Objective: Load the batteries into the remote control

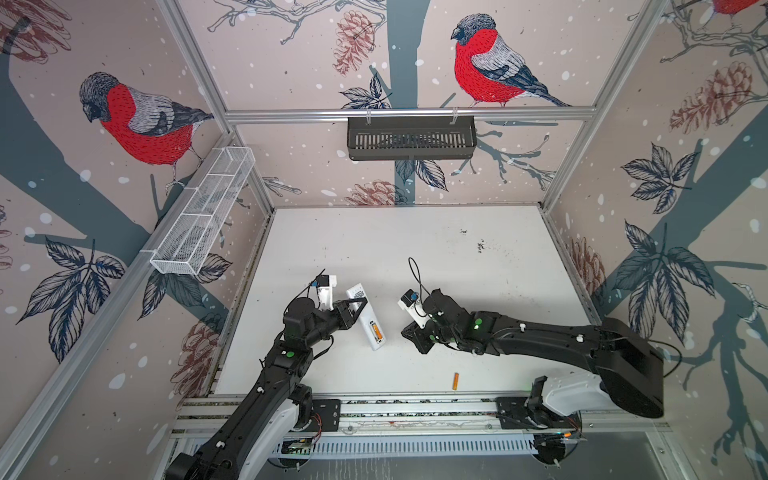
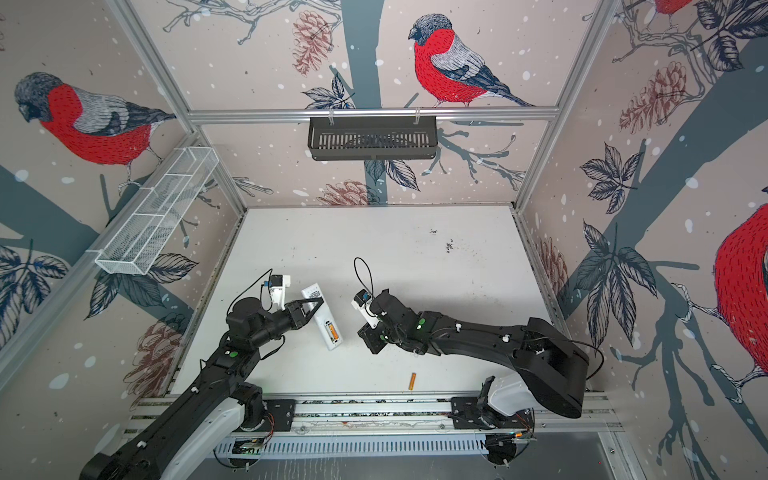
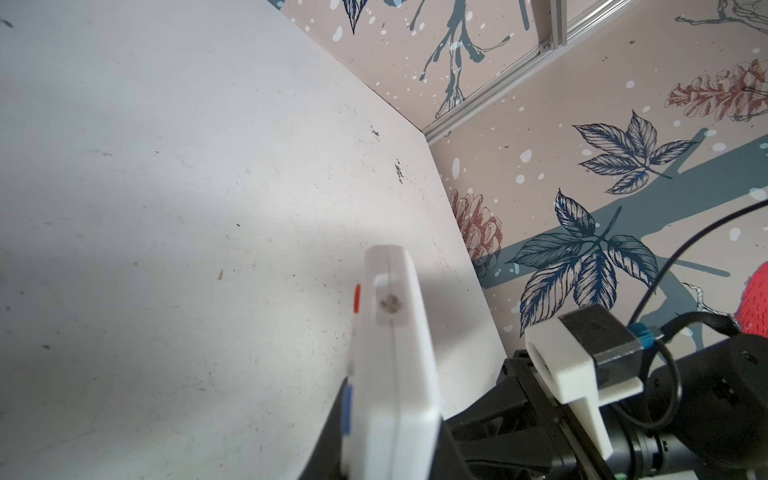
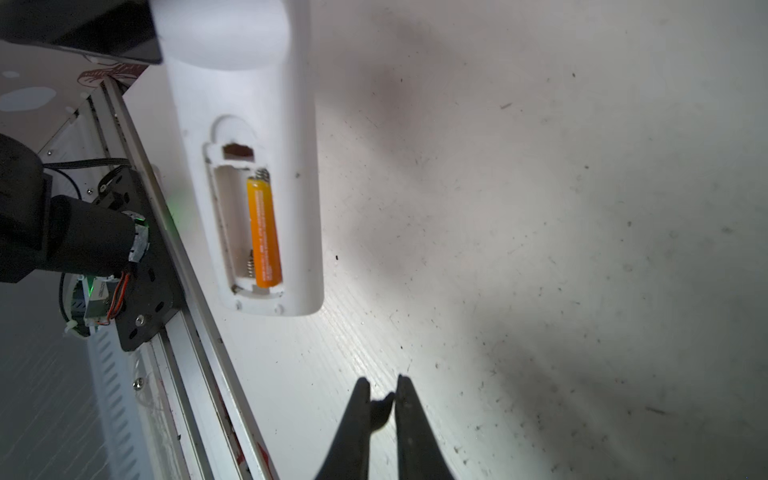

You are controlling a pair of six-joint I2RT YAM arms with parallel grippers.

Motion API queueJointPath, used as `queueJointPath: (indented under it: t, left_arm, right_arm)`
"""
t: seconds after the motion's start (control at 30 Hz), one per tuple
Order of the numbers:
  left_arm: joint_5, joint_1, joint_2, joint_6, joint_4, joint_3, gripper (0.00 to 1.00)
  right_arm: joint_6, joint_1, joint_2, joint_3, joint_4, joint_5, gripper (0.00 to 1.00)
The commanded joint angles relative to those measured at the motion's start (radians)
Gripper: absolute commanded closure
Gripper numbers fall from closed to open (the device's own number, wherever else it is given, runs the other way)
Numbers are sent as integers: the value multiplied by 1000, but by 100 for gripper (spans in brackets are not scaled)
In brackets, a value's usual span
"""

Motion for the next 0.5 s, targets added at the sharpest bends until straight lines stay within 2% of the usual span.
queueJointPath:
  t: [0.0,0.07,0.13,0.17,0.2,0.27,0.37,0.47]
  left_arm:
    - [-11,3,2,23,-7,9,100]
    - [-12,4,8,25,-2,9,100]
    - [-10,5,20,25,9,9,100]
    - [-6,7,26,25,14,10,100]
    - [-1,8,28,24,19,9,100]
    - [1,8,31,22,27,7,100]
    - [6,10,28,20,30,6,100]
    - [11,11,19,20,30,1,100]
  right_arm:
    - [152,22,-23,-9,-108,190,78]
    - [281,35,-31,17,-273,297,73]
    - [486,76,-37,39,-496,471,66]
    - [594,95,-46,35,-596,516,55]
    - [681,114,-59,19,-675,540,48]
    - [790,139,-79,-27,-752,507,33]
    - [930,197,-101,-86,-808,454,17]
    - [1056,263,-147,-123,-814,431,15]
